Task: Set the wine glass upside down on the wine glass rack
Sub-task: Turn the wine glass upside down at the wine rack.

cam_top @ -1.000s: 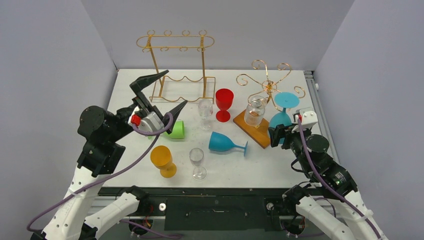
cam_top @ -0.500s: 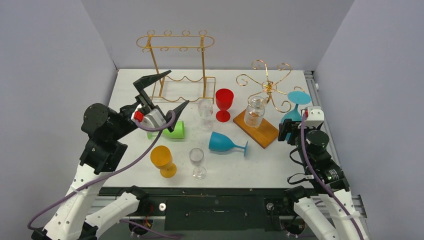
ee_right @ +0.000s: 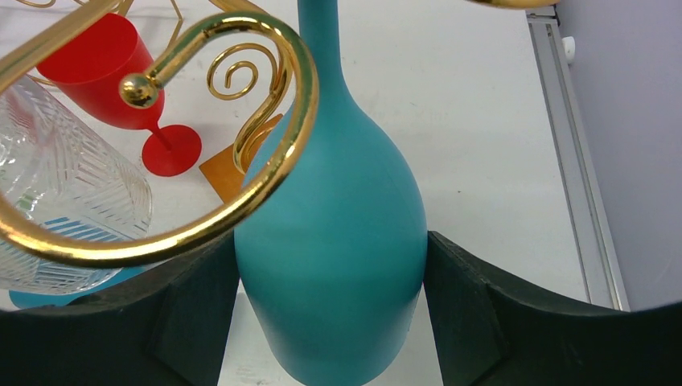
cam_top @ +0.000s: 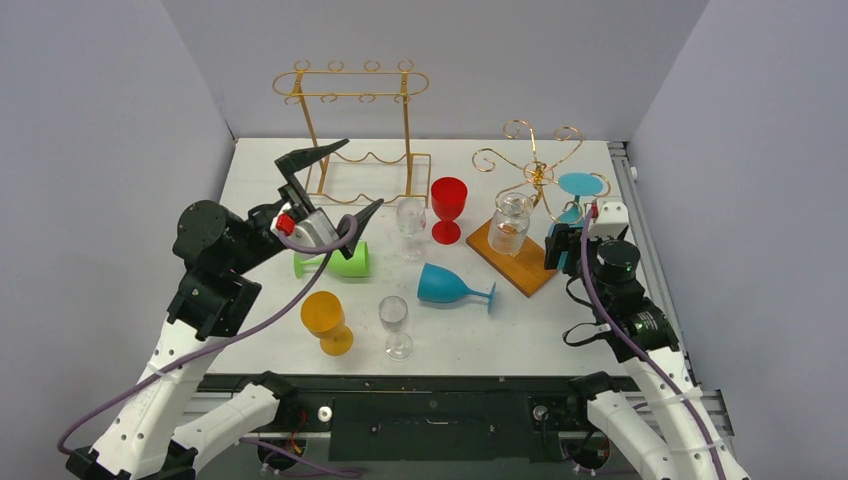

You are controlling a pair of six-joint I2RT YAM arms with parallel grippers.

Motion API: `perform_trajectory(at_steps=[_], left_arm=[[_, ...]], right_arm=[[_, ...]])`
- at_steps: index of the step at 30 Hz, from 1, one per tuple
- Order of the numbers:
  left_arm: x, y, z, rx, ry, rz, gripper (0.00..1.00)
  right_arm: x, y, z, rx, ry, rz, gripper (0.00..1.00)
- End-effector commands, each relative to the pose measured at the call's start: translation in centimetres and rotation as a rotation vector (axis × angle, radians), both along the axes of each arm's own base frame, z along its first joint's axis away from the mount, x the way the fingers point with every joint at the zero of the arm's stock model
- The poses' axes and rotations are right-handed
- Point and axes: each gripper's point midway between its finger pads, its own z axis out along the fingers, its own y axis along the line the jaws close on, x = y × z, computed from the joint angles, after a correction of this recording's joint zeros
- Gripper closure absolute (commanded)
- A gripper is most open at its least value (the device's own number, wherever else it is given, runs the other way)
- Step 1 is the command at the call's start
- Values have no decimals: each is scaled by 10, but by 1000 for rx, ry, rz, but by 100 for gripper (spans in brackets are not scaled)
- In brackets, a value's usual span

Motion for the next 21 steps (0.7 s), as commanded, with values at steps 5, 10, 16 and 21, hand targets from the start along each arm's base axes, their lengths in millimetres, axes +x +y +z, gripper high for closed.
perform_trajectory(at_steps=[5, 10, 16, 21], left_arm=[[-7, 0, 14, -37, -43, -24, 4], [-8, 1, 15, -38, -50, -16, 4], [-9, 2, 13, -37, -54, -15, 4], [-9, 2, 13, -36, -58, -17, 4]], right_arm=[[17, 17, 8, 33, -35, 70, 48], [13, 25, 7, 49, -39, 123, 51], [-1, 31, 2, 63, -52, 172, 52], [-10, 35, 4, 54, -68, 212, 53]])
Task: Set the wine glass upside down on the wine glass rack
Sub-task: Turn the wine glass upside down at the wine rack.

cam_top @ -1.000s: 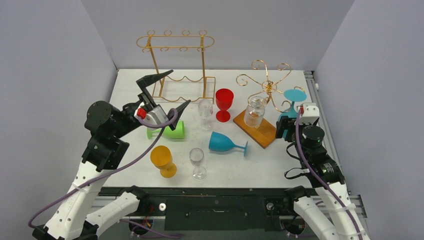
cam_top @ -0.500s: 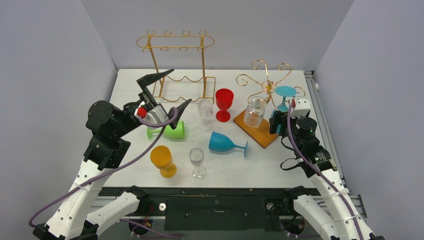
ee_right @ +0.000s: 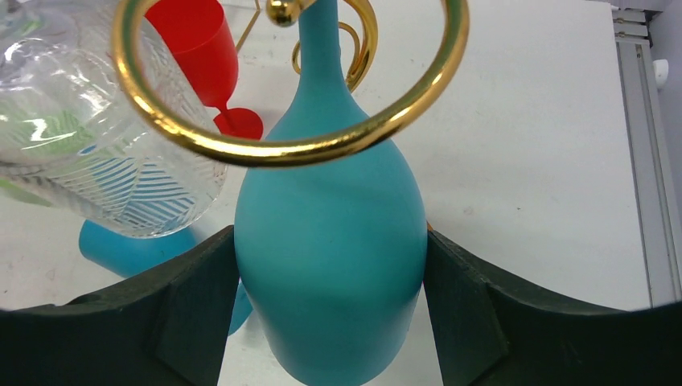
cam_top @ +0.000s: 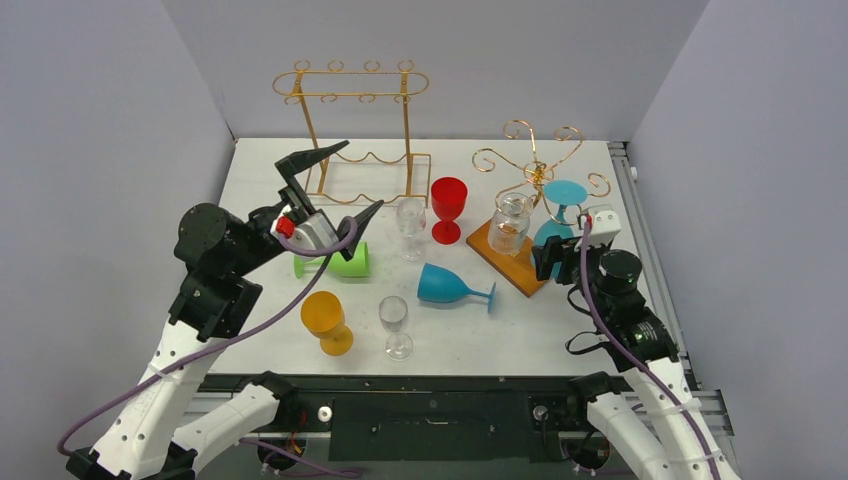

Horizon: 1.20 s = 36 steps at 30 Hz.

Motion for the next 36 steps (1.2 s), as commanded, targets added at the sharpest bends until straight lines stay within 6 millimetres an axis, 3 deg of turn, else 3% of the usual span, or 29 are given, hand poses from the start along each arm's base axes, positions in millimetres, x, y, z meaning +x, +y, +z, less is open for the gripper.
perform_trajectory(at_steps=[1, 8, 17, 22, 28, 36], left_arm=[[-7, 1, 14, -27, -47, -13, 4], [-6, 1, 14, -30, -44, -13, 4], [0, -2, 14, -31, -46, -11, 4], [1, -2, 14, -33, -48, -9, 4], [4, -2, 13, -33, -42, -1, 4], [5, -2, 14, -34, -44, 2, 4]], right_arm=[[-5, 7, 14, 6, -65, 56, 53], [-13, 13, 13, -23, -67, 103, 55], [-23, 4, 17, 32, -109, 44, 54], [-23, 0, 13, 57, -103, 13, 46], [-20, -5, -3, 51, -39, -34, 24], [-28, 0, -10, 50, 20, 1, 22]])
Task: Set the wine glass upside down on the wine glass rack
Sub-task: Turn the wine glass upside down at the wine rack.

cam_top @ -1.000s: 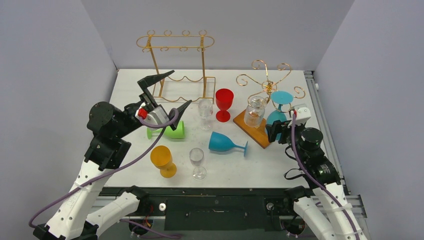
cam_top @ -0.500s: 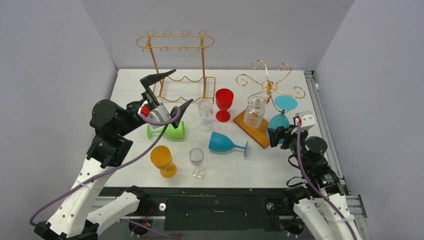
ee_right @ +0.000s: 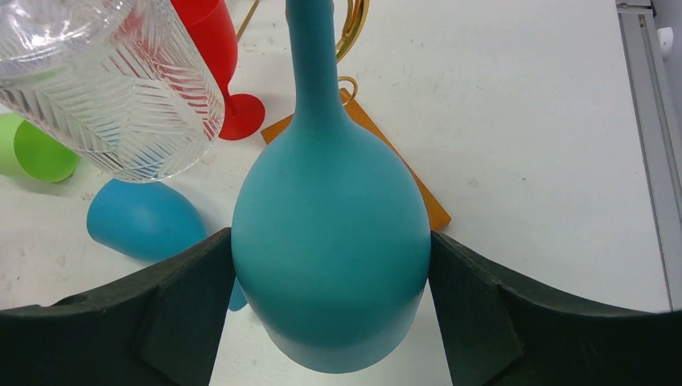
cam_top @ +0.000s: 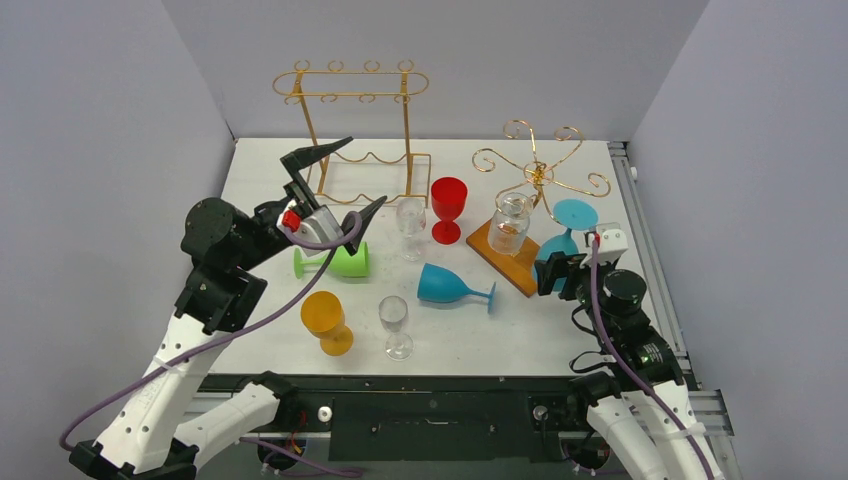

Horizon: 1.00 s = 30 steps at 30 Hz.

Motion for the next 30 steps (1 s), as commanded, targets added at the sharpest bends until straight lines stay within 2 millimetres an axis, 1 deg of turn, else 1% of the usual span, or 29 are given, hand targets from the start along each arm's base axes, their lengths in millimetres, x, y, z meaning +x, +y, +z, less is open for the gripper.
perform_trajectory(at_steps=[1, 7, 14, 18, 19, 20, 23, 24, 25, 26, 27, 29, 30], left_arm=[[-3, 2, 16, -35, -44, 2, 4], [-2, 2, 16, -35, -43, 2, 4], [2, 1, 16, -35, -21, 11, 4], [10, -5, 15, -52, 36, -3, 4], [16, -10, 12, -52, 67, -14, 4], [20, -14, 13, -57, 91, -23, 4], [40, -30, 13, -60, 179, -49, 4], [48, -37, 8, -44, 224, -56, 4], [56, -44, 7, -36, 252, -62, 3], [62, -55, 10, -30, 274, -74, 2], [71, -67, 3, -9, 315, -82, 1], [81, -91, -4, 37, 370, -116, 0], [81, -101, 1, 57, 371, -138, 5]], right_arm=[[-4, 4, 2, 9, 26, 20, 21], [-15, 3, 7, 7, 36, 32, 21], [-17, 11, -4, -2, 111, 77, 20], [-14, 12, -8, -4, 135, 76, 19], [-13, 13, -9, -3, 141, 77, 19], [-13, 13, -10, -4, 144, 78, 19], [-12, 12, -11, -3, 147, 69, 19], [-12, 11, -10, -2, 143, 62, 19], [-12, 10, -10, -3, 141, 54, 19], [-12, 8, -9, -1, 137, 45, 19], [-12, 7, -8, -1, 129, 42, 19], [-11, 3, -7, -4, 121, 21, 19], [-11, 0, -5, -6, 115, 5, 18]])
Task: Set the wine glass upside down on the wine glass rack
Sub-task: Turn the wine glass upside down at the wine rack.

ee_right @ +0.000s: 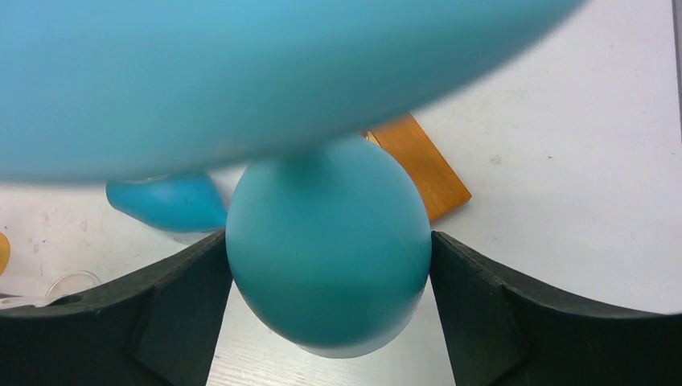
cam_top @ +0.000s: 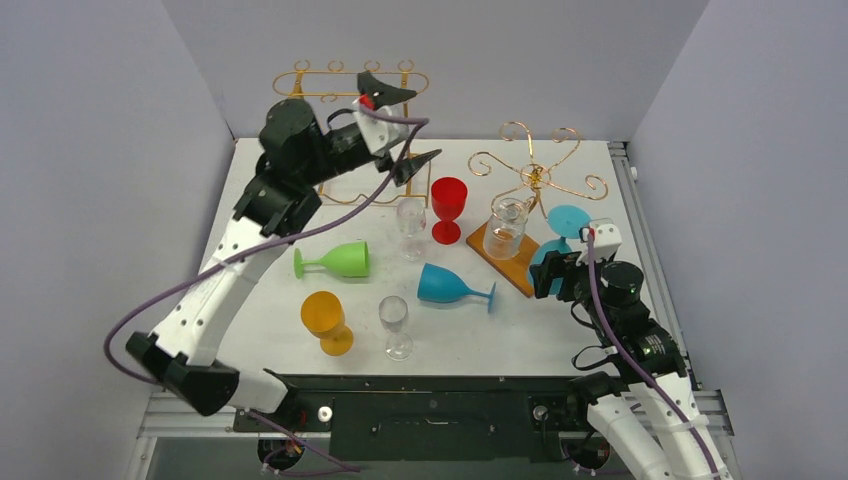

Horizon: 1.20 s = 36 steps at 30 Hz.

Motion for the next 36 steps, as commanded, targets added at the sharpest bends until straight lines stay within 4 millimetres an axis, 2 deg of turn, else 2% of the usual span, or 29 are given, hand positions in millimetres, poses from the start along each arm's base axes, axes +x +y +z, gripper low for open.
perform_trajectory(at_steps=[1, 4, 8, 11, 16, 19, 21, 31, 36], left_arm=[[5, -48, -9, 86, 121, -108, 6], [12, -75, -41, 227, 166, -167, 10], [28, -98, -69, 333, 216, -212, 20], [29, -102, -83, 407, 224, -246, 25], [21, -104, -109, 525, 147, -296, 31], [23, -109, -114, 521, 95, -290, 35], [27, -115, -110, 498, 63, -273, 38], [64, -139, -99, 441, 61, -177, 45], [75, -142, -113, 471, 71, -149, 53]], right_arm=[[-3, -11, 4, -9, -1, -59, 18], [-3, -14, 6, -10, -17, -75, 18], [-2, -16, 9, -14, -28, -84, 18], [0, -19, 11, -20, -37, -99, 18], [3, -19, 15, -7, -51, -105, 18], [4, -19, 15, 0, -53, -110, 18], [4, -19, 16, 5, -55, -112, 18], [3, -16, 19, 37, -66, -108, 18], [2, -11, 22, 58, -67, -88, 18]])
